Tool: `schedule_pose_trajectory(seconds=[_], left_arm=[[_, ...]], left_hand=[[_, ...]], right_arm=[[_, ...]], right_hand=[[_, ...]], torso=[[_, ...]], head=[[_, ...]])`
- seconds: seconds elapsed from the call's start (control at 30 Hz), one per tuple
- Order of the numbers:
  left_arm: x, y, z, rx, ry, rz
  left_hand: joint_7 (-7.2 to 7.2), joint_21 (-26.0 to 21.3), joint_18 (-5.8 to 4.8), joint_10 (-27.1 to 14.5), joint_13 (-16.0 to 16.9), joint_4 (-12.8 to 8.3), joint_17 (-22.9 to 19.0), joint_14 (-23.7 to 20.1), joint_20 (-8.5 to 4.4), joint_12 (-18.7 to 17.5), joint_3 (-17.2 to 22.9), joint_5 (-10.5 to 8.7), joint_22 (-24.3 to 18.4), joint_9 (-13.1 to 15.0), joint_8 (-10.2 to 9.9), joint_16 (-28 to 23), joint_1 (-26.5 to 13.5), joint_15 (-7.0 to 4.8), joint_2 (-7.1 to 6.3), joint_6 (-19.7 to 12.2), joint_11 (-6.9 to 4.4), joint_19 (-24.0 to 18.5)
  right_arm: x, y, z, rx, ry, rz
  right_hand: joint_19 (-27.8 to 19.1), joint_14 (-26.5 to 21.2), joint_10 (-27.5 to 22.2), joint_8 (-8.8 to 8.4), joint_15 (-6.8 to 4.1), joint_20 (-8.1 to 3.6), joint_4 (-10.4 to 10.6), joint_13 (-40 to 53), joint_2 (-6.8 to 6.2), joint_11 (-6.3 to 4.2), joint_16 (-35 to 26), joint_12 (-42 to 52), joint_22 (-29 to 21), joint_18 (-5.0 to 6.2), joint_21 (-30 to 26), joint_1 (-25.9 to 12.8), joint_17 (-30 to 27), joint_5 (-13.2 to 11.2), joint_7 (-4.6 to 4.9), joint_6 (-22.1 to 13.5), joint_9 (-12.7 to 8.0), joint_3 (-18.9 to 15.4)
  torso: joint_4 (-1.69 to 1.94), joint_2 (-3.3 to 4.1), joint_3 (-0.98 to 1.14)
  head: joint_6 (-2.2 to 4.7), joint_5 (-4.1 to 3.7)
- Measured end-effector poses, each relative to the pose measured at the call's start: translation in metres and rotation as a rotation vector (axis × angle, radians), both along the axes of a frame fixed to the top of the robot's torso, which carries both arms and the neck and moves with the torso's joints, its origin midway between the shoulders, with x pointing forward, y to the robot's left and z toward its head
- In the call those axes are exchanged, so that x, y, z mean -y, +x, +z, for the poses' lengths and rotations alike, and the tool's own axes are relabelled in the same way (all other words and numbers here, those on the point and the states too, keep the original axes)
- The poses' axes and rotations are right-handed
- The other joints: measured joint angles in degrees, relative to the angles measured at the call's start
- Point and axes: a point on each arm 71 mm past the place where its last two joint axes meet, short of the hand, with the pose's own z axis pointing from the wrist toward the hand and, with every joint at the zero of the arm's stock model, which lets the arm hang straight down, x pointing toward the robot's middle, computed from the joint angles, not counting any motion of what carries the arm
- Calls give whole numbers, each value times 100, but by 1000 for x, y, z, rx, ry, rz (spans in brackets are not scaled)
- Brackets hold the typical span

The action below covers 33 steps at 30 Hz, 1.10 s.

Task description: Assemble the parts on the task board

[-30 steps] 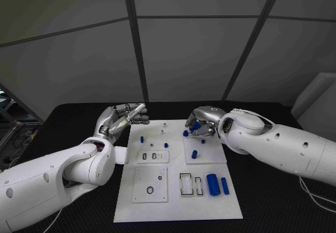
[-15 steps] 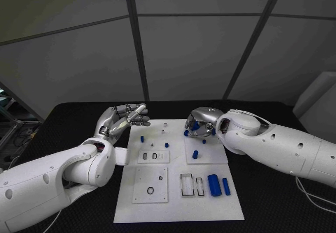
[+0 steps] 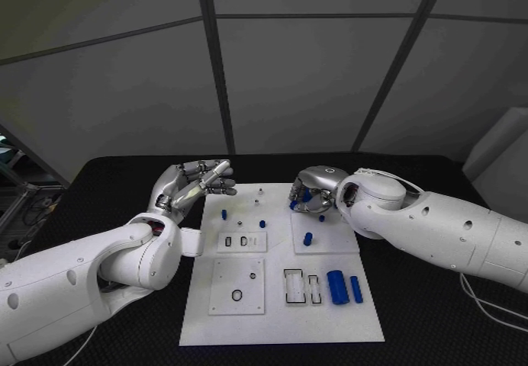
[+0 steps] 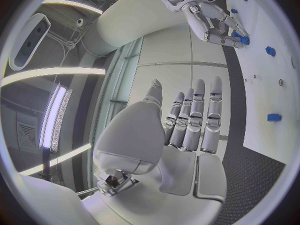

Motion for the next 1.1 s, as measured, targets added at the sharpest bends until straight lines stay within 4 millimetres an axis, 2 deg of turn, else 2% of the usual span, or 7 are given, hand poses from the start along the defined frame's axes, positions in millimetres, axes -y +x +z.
schedule_pose_trajectory(seconds=[0.2,0.77,0.8,0.83,1.1], left_arm=[[0,0,0,-1,0,-2],[1,0,1,-3,-1,-8],[1,0,1,-3,-1,-8],[1,0,1,-4,-1,-8],[-1,0,1,-5,1,-7]], left_hand=[[0,0,0,-21,0,-16,7,-8,0,-4,-16,0,0,0,-23,-20,0,8,0,0,21,0],[0,0,0,-21,1,-16,11,-8,0,-4,-16,0,-1,1,-22,-19,0,8,0,0,21,0],[0,0,0,-21,1,-16,11,-8,0,-4,-16,0,-1,1,-22,-19,0,8,0,0,21,0],[0,0,0,-21,1,-16,11,-8,0,-4,-16,0,-1,1,-22,-19,0,8,0,0,21,0],[0,0,0,-21,1,-16,12,-8,0,-27,-16,0,-2,1,-22,-19,0,8,0,0,21,0]], right_arm=[[-1,1,-1,-6,-5,-2],[-5,5,0,-3,-3,-4],[-5,5,0,-2,-2,-3],[-6,4,1,1,0,-2],[-7,-3,6,50,44,11]], right_hand=[[19,0,142,24,0,19,16,20,-3,-16,91,26,221,0,178,58,71,0,1,84,7,138],[19,0,222,92,0,20,23,34,15,-18,174,30,362,1,317,119,131,-63,13,277,14,380],[19,0,257,91,0,20,6,34,24,-9,174,30,375,-8,333,127,138,-63,21,285,17,396],[19,0,266,91,0,20,-3,34,14,-20,174,30,393,-92,341,152,144,-66,30,310,19,424],[19,0,273,118,0,20,0,40,6,-28,196,30,431,-90,378,186,91,-77,20,347,36,466]], torso=[[0,12,1],[7,40,-2],[7,42,-2],[7,42,-2],[7,48,-6]], head=[[-18,-9],[-40,-9],[-40,-8],[-40,-5],[-2,5]])
